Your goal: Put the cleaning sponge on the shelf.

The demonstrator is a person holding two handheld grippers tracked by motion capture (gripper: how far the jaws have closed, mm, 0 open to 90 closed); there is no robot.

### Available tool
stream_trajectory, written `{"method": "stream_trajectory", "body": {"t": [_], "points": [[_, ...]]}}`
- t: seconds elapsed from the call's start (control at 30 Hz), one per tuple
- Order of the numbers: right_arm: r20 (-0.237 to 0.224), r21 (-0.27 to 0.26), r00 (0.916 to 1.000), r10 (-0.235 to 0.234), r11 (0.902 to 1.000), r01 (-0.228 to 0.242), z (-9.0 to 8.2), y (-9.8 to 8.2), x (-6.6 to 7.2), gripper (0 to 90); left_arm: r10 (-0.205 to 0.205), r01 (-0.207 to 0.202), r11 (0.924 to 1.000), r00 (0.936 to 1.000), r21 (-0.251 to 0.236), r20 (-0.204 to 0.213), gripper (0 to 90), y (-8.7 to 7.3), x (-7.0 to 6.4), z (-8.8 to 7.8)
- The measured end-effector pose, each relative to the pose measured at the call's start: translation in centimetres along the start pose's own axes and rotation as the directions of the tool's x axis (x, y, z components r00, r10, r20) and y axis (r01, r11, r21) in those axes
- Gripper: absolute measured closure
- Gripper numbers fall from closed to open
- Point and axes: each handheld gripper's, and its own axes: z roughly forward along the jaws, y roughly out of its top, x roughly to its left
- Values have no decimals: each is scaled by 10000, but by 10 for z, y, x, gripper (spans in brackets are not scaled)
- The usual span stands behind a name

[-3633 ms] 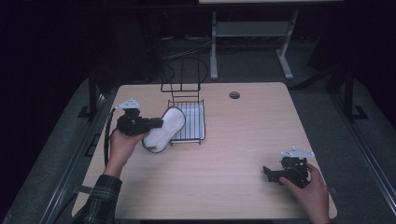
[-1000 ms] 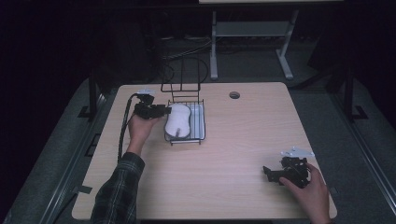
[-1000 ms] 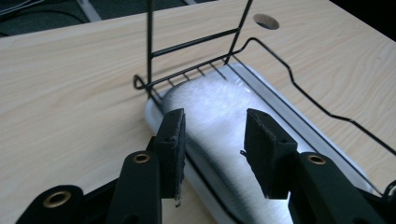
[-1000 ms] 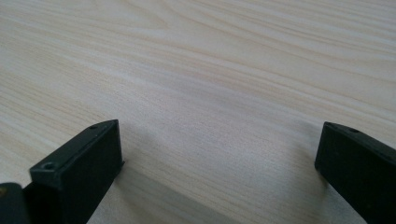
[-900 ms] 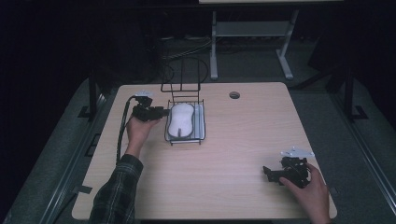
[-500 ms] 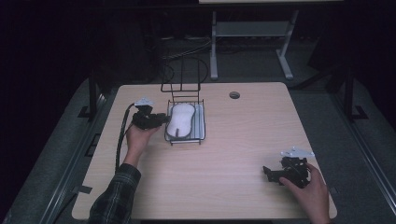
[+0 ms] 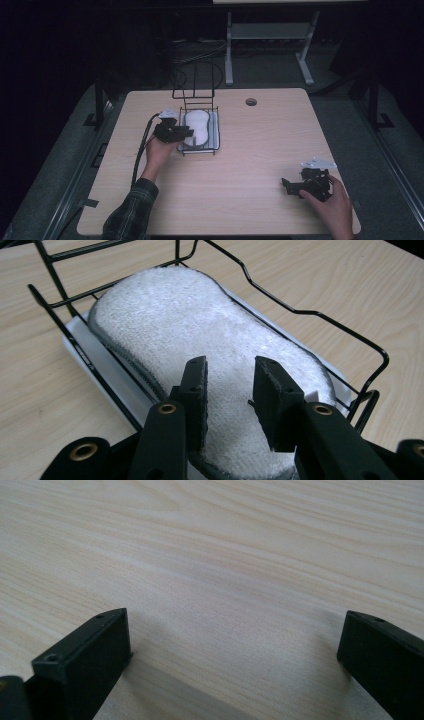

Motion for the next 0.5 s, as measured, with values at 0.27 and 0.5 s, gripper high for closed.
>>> {"method": "stream_trajectory", "body": {"t": [0.27,0.5], "points": [[-1,3,10000,8,10000,-8,0,0,0,2,14,-15,10000,10000,27,71,649,0,-1,-4],[1,0,10000,-1,10000,1,0,0,0,2,80,-80,10000,9999,18,73,615,1,-4,-20]]}}
